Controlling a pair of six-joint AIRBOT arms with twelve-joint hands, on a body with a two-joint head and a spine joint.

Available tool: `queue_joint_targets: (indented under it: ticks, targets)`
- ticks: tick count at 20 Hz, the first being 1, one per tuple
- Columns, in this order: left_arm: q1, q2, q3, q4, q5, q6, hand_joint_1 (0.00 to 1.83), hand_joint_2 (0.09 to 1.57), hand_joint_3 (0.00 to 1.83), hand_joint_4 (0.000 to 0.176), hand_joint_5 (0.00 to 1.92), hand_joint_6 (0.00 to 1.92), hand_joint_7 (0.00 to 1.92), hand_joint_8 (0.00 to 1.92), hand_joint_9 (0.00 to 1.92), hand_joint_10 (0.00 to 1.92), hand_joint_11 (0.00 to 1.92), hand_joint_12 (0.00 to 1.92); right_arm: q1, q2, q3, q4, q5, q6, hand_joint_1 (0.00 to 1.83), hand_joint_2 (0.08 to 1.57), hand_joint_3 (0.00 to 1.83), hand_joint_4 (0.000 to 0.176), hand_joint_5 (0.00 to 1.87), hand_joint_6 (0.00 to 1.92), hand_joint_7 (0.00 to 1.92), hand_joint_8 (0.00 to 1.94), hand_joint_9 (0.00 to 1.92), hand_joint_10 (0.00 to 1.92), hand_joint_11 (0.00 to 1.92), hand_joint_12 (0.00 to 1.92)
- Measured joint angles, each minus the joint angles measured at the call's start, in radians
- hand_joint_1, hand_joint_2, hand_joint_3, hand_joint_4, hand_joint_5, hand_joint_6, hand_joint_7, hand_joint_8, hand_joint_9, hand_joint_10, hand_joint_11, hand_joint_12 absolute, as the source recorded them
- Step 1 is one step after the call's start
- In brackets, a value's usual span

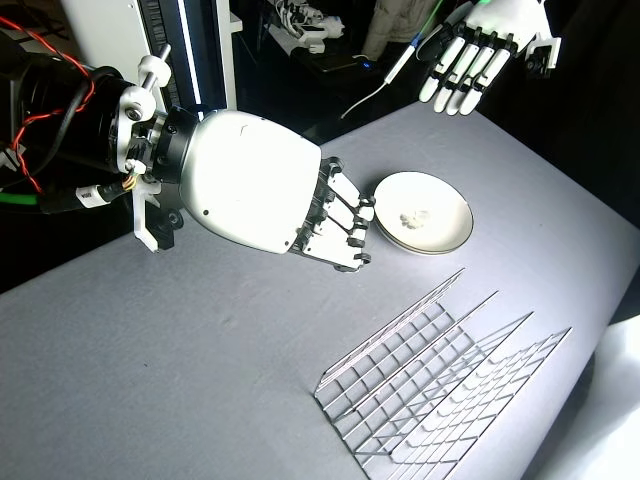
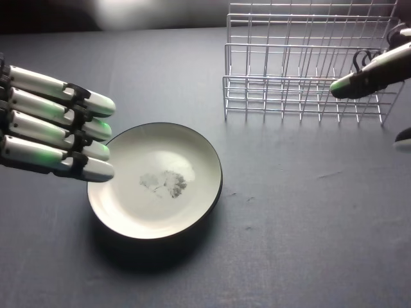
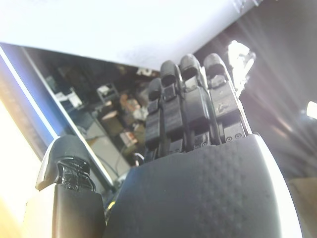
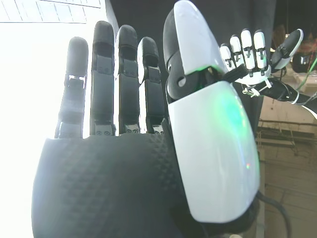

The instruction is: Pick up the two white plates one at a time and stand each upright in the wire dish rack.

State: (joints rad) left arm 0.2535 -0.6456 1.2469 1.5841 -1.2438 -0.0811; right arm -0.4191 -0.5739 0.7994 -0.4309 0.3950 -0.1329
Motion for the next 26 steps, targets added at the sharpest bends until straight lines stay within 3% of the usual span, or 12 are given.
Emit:
queue_joint_targets:
  ticks: [2,13,19,21,22,26]
  targets:
    - [0.000,-0.002,-0.002,0.018,-0.002,-0.002,0.00,1.07,0.03,0.000,0.00,0.00,0.00,0.00,0.00,0.00,0.00,0.00,-0.009,0.000,-0.001,-0.005,-0.005,-0.001,0.00,1.07,0.01,0.000,0.05,0.00,0.05,0.00,0.01,0.00,0.00,0.00]
    - [0.001,-0.053,-0.034,0.092,0.058,-0.049,0.00,1.09,0.03,0.000,0.01,0.00,0.00,0.00,0.00,0.00,0.00,0.00,-0.040,-0.002,-0.006,-0.003,0.026,-0.003,0.00,1.08,0.01,0.000,0.03,0.00,0.02,0.00,0.00,0.00,0.00,0.00]
    - [0.099,-0.129,0.029,0.050,0.145,-0.018,0.00,1.09,0.02,0.000,0.01,0.00,0.00,0.00,0.00,0.00,0.00,0.00,-0.045,-0.010,0.000,-0.201,0.030,-0.007,0.02,1.10,0.00,0.000,0.09,0.01,0.07,0.00,0.04,0.01,0.04,0.03]
    - [0.143,-0.156,0.043,0.034,0.193,0.002,0.00,1.10,0.02,0.000,0.00,0.00,0.00,0.00,0.00,0.00,0.00,0.00,-0.046,-0.025,0.003,-0.214,0.032,-0.006,0.00,1.09,0.00,0.000,0.11,0.01,0.09,0.01,0.06,0.01,0.05,0.05]
    - [0.162,-0.167,0.048,0.025,0.207,0.005,0.00,1.10,0.02,0.000,0.00,0.00,0.00,0.00,0.00,0.00,0.00,0.00,-0.038,-0.035,0.010,-0.239,0.034,-0.007,0.00,1.10,0.00,0.000,0.13,0.01,0.12,0.01,0.09,0.00,0.01,0.18]
    - [0.203,-0.206,0.069,0.025,0.264,0.032,0.00,1.09,0.01,0.000,0.00,0.00,0.00,0.00,0.00,0.00,0.00,0.00,0.032,-0.105,0.050,-0.372,0.028,-0.028,0.00,1.09,0.00,0.000,0.10,0.00,0.08,0.00,0.04,0.00,0.00,0.09]
